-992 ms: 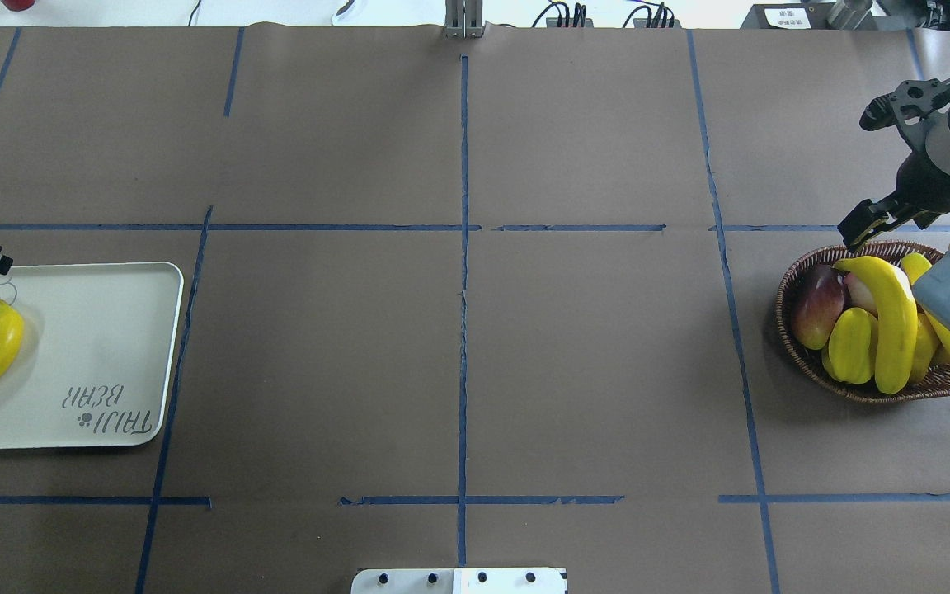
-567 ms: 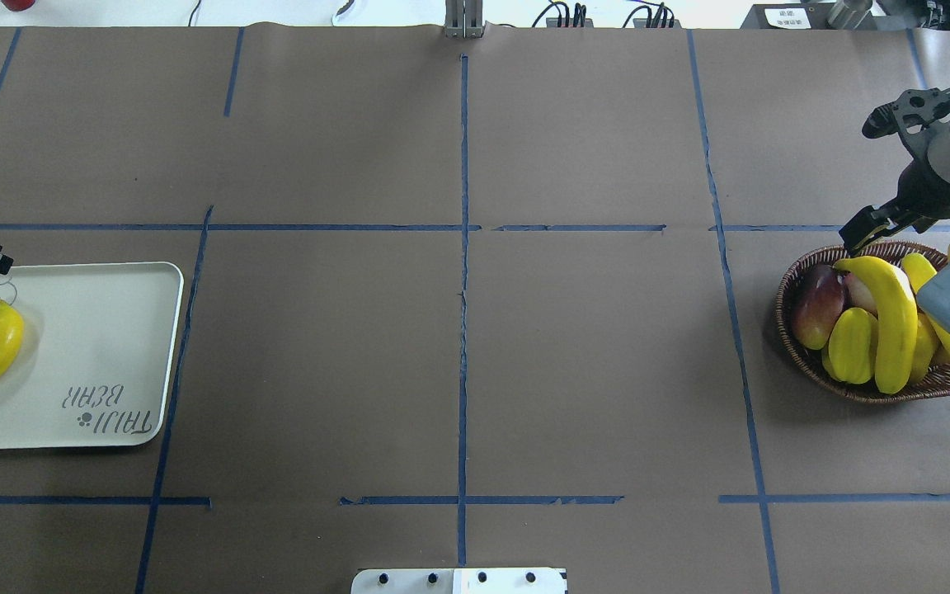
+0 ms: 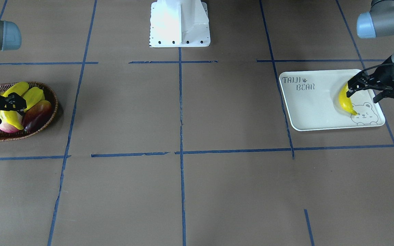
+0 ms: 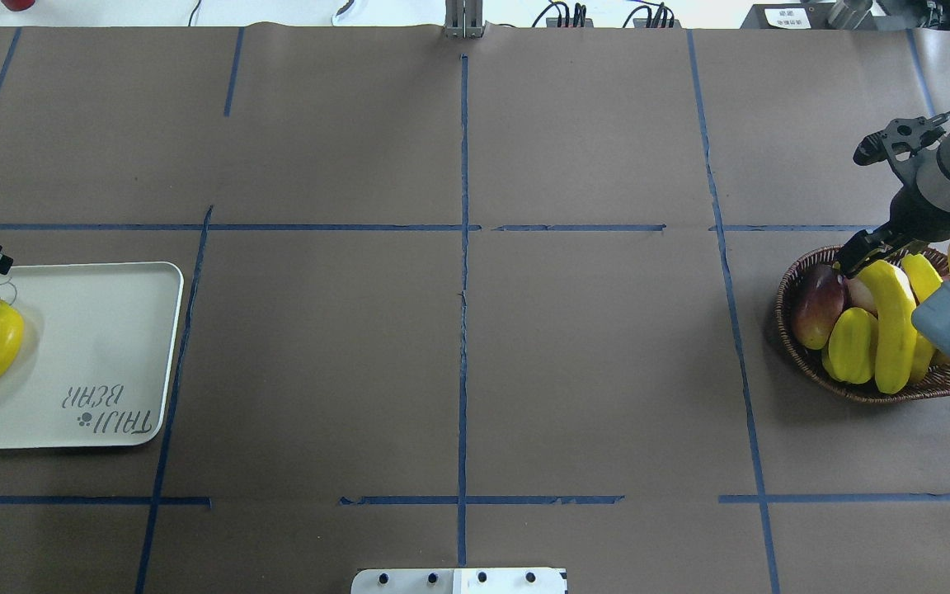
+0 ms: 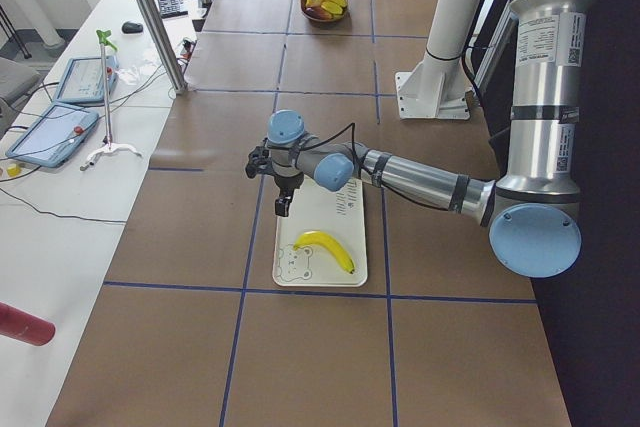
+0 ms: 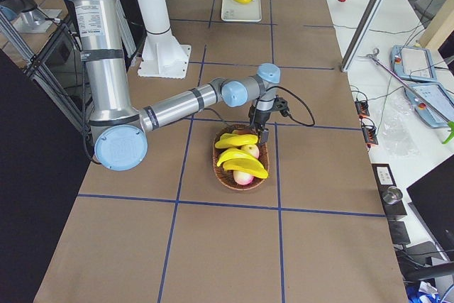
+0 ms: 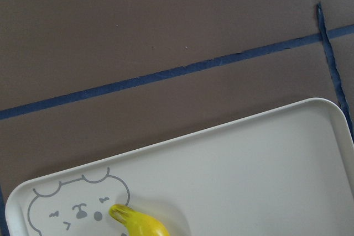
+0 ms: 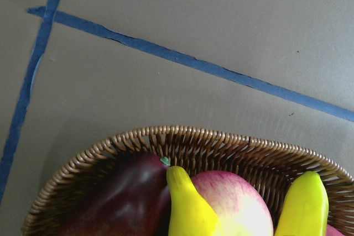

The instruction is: Transfer all bananas from basket to plate

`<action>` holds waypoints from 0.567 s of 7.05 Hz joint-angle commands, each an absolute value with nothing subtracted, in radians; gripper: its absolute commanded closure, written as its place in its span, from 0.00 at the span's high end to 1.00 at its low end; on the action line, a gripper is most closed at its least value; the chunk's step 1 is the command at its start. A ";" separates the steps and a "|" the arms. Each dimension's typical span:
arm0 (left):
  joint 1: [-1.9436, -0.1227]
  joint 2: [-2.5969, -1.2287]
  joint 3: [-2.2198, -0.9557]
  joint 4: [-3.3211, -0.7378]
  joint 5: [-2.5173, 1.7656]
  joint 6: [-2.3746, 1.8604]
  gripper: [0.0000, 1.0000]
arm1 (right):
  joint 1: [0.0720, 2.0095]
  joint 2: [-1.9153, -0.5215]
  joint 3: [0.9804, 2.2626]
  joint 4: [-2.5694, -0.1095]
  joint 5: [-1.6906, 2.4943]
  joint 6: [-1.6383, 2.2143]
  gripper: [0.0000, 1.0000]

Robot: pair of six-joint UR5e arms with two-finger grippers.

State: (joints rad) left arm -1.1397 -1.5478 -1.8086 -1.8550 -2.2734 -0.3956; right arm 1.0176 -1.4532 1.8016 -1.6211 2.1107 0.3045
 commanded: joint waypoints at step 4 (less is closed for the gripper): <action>-1.140 -1.548 -1.807 -1.858 -2.273 -0.396 1.00 | 0.985 -1.473 1.799 -1.620 2.109 0.299 0.86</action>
State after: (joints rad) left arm -1.1397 -1.5478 -1.8073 -1.8565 -2.2734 -0.3958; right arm 0.9887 -1.4714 1.8007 -1.6199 2.1093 0.3015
